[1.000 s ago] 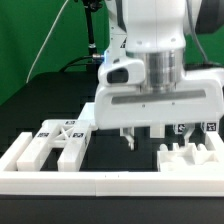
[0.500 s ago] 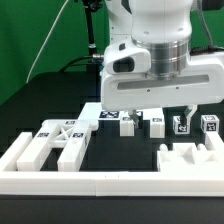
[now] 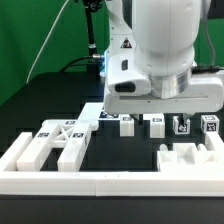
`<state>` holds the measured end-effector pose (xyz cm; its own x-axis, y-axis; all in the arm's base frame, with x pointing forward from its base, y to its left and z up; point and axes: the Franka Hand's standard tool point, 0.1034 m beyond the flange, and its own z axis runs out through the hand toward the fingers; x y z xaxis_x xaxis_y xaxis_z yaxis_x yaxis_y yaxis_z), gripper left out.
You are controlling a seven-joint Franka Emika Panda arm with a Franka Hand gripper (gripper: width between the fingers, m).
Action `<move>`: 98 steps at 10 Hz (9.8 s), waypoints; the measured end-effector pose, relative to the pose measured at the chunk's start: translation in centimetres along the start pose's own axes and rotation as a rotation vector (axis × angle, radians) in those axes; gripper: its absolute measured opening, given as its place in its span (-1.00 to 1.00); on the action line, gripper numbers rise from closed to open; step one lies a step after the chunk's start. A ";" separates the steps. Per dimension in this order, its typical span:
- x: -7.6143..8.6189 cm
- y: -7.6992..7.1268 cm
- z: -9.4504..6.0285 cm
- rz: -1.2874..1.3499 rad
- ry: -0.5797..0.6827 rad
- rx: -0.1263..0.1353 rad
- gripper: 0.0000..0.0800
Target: Assemble chair
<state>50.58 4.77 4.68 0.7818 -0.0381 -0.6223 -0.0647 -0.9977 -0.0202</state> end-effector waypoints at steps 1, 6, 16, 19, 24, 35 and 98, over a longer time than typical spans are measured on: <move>-0.6 0.3 1.3 0.027 -0.095 -0.003 0.62; -0.3 -0.3 2.7 0.067 -0.210 -0.015 0.62; -0.3 -0.4 4.7 0.058 -0.229 -0.022 0.31; -0.3 -0.4 4.6 0.058 -0.230 -0.022 -0.29; -0.5 -0.4 4.1 0.048 -0.238 -0.019 -0.29; -0.7 -6.1 -11.4 -0.073 0.351 0.007 -0.29; 7.8 -9.3 -11.3 -0.121 1.140 0.071 0.62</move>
Offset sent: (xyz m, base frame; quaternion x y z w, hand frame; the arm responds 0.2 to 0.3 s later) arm 0.0000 0.0000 0.0000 0.0000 0.0000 0.0000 1.0000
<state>64.23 13.13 8.86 0.8897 -0.0069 0.4565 0.0426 -0.9943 -0.0981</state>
